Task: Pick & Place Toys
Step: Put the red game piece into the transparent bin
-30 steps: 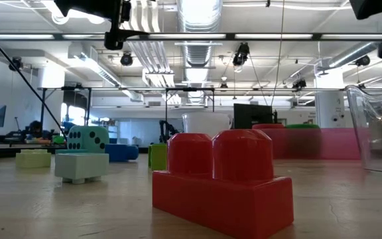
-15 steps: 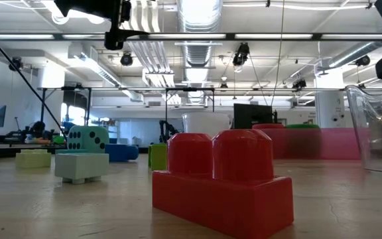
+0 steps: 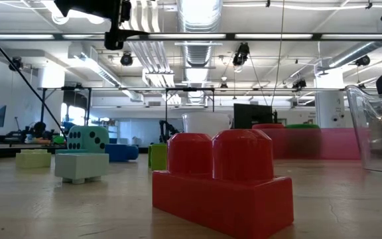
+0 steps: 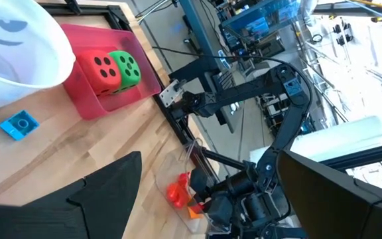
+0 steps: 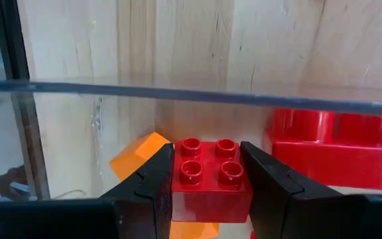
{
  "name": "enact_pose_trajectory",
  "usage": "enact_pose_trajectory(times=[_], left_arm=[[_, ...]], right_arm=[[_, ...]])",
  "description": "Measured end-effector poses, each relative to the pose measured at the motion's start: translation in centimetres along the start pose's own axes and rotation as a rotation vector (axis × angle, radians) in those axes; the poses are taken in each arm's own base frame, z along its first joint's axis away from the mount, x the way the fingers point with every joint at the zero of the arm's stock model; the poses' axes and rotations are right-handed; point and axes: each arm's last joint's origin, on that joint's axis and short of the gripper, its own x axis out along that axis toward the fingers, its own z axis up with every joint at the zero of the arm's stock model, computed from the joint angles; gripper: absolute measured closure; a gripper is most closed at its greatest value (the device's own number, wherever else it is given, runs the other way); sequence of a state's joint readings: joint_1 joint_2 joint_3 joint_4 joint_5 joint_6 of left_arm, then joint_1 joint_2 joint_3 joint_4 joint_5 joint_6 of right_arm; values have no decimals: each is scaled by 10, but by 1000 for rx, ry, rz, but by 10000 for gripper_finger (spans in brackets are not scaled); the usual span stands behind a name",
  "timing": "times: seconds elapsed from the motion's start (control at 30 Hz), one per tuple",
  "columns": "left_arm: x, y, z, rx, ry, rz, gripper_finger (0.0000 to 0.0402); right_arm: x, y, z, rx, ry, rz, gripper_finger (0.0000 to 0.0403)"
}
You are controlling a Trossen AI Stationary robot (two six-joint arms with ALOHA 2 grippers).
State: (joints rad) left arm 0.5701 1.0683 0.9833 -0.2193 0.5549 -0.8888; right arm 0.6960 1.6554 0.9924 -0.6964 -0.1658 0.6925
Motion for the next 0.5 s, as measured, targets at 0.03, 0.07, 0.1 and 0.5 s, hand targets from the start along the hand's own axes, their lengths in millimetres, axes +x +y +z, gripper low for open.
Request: enact_pose_trajectory(times=[0.03,0.07,0.1,0.5], left_arm=[[0,0,0,0,1,1,47],[0,0,0,-3,5,1,47],[0,0,-1,-4,9,0,47],[0,1,-1,-5,13,4,47]], right_arm=[[0,0,0,-1,0,1,274],[0,0,0,-1,-2,2,274],[1,0,0,-2,-1,1,274],[2,-1,0,1,-2,-8,236]])
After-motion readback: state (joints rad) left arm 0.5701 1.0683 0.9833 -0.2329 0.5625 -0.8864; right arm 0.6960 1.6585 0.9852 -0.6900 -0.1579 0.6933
